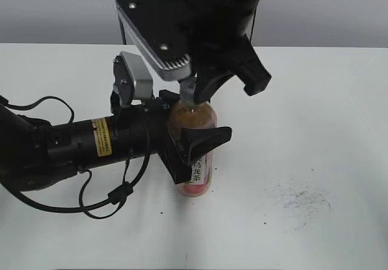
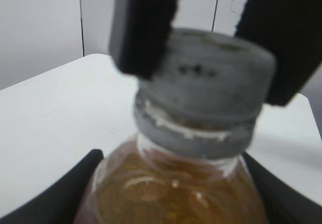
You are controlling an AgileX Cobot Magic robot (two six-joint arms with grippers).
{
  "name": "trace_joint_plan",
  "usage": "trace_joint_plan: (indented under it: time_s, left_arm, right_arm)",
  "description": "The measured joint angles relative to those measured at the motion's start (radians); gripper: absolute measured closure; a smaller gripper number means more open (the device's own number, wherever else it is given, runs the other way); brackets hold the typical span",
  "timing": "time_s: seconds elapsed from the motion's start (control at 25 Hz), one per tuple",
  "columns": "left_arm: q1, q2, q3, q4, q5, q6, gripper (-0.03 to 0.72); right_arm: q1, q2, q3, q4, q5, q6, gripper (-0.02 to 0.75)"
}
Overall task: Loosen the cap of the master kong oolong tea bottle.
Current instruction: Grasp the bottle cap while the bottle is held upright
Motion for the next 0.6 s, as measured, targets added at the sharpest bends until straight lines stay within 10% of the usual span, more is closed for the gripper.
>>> trace_joint_plan:
  time_s: [0.6]
  left_arm:
    - [0.0, 0.0, 0.0, 0.001, -0.001, 0.0, 0.24]
  right_arm:
    - [-0.003, 0.0, -0.001, 0.017, -0.005, -0.972, 0.467]
